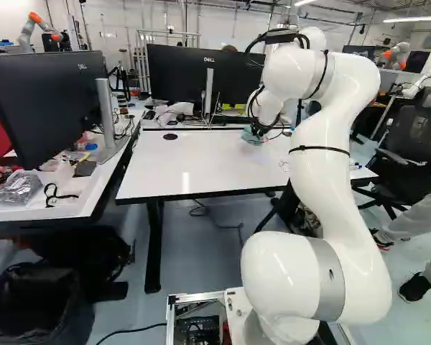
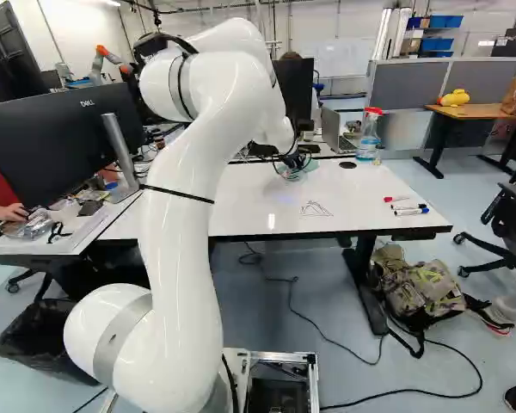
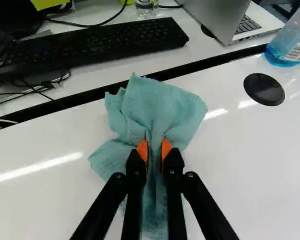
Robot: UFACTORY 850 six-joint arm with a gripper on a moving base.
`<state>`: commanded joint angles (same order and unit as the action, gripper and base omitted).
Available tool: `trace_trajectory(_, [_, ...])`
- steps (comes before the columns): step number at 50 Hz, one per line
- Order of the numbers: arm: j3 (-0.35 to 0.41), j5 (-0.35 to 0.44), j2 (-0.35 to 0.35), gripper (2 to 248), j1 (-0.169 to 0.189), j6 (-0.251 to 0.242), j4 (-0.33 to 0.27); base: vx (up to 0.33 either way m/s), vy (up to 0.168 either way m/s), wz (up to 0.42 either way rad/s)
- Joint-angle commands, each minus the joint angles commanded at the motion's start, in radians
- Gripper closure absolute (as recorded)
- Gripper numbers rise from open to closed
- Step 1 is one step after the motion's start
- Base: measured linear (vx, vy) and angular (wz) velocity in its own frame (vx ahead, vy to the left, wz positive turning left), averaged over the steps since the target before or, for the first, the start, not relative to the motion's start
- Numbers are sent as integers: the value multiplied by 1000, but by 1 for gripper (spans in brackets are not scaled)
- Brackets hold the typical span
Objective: Clean the table with the green towel
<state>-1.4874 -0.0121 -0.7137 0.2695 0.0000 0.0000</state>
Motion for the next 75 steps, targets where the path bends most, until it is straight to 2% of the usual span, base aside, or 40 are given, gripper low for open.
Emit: trace_trajectory(75, [369, 0, 270, 199, -132, 0, 0, 0, 0, 0])
